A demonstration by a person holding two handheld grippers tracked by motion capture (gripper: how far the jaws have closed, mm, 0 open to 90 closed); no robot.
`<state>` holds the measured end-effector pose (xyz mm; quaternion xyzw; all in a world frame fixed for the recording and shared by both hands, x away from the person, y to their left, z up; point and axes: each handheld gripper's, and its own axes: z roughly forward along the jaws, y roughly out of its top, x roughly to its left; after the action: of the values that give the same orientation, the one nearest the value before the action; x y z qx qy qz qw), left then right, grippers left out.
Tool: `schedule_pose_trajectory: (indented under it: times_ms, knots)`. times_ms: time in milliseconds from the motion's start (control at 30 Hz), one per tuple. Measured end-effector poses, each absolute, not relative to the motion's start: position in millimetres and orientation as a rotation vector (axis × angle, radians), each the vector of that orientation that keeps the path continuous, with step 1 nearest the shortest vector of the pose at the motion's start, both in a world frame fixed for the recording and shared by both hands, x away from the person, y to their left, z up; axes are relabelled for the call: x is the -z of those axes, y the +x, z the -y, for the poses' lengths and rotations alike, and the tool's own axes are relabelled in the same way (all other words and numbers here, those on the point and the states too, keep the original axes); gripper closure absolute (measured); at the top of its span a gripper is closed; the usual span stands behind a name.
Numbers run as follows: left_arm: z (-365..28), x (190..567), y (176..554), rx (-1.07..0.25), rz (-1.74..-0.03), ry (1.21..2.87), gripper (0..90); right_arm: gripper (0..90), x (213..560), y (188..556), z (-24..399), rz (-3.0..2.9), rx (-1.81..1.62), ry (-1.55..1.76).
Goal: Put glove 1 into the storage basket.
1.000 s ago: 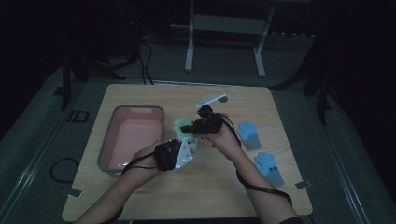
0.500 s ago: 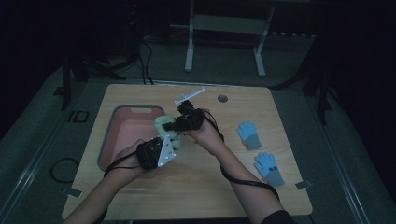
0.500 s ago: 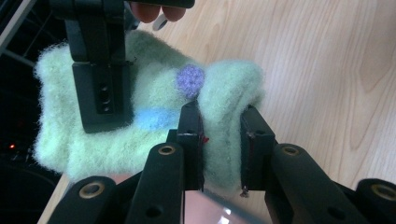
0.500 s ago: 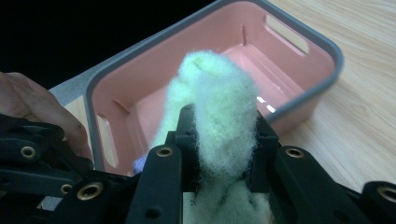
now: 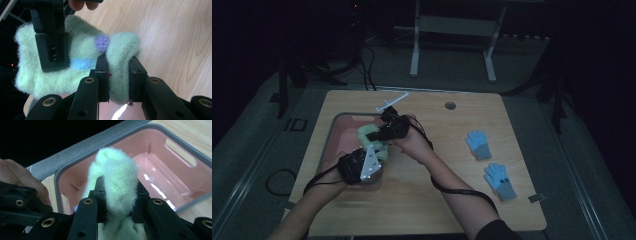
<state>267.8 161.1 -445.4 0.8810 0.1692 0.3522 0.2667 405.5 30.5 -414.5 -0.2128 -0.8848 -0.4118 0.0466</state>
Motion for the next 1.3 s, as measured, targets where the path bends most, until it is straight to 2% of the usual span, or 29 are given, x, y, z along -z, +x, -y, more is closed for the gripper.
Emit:
schedule_pose_trajectory:
  times_ms: [433,1000,1133,1200,1300]
  knots:
    - [-196,457,259,-0.935,-0.540,2.403,74.7,71.9,428,400,-76,2.692,1.228,-0.583]
    - [-198,491,288,-0.789,-0.579,2.495,74.6,71.4,476,424,-86,2.699,1.101,-0.660]
    - [-197,495,297,-0.754,-0.584,2.528,74.4,65.7,480,427,-87,2.730,1.067,-0.671]
    - [-193,500,305,-0.710,-0.591,2.595,74.1,56.0,482,430,-85,2.753,1.052,-0.703]
    - [-189,504,311,-0.688,-0.576,2.662,73.9,51.9,481,431,-79,2.771,1.061,-0.721]
